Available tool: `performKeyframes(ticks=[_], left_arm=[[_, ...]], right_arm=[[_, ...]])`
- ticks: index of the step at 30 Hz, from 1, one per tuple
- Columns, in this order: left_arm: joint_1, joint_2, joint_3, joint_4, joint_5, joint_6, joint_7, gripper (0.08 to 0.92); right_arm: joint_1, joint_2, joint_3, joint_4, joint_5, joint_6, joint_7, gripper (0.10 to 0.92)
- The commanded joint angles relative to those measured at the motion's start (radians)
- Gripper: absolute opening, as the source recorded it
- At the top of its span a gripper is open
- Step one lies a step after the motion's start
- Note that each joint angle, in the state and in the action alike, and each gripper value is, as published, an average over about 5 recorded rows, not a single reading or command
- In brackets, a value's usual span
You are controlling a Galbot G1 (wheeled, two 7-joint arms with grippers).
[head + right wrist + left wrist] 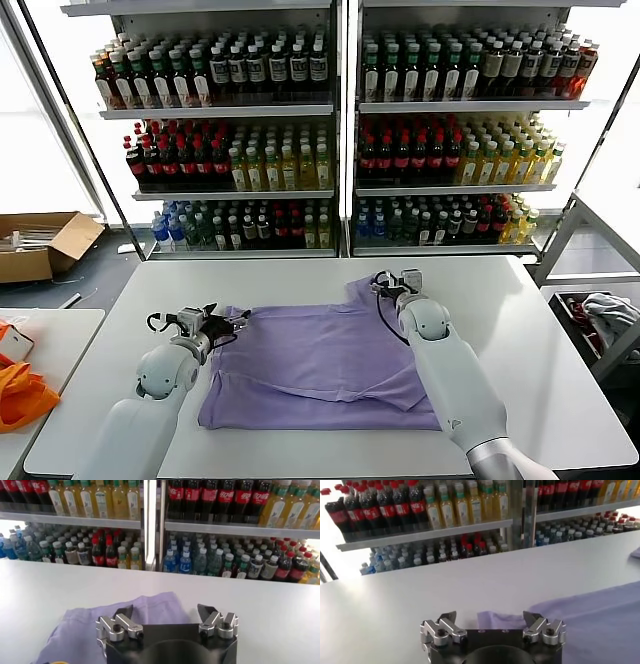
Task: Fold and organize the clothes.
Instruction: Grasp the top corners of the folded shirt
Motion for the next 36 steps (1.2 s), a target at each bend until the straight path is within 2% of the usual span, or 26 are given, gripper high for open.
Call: performKeyframes(ticks=[1,5,9,28,32,36], left_arm=[[0.014,-0.003,-0.003,-0.006,-0.010,0.000,0.001,0.823],[0.020,-0.008,-0.007,0.004,-0.010,0.001,0.001,0.798],[0.029,-0.011,-0.008,0.000,-0.010,0.003,0.001,0.698],[0.064,-0.027,-0.009,-0.031,-0.005,-0.023,0.008,0.157],[0.069,-0.033,-0.016,-0.037,-0.003,-0.056,0.000,0.091],[0.078,-0.035,-0.023,-0.057,0.003,-0.096,-0.009,0.084]], right_arm=[[-0.006,0.003,-0.001,-0.003,-0.002,-0.007,-0.001,0.823],[-0.020,0.003,-0.001,0.006,-0.002,-0.013,0.004,0.822],[-0.032,0.002,0.000,0.016,-0.001,-0.019,0.008,0.777],[-0.120,-0.027,0.019,0.131,0.019,-0.016,0.017,0.231],[-0.130,-0.034,0.030,0.166,0.017,0.003,0.029,0.133],[-0.139,-0.041,0.050,0.218,0.028,0.019,0.033,0.111]])
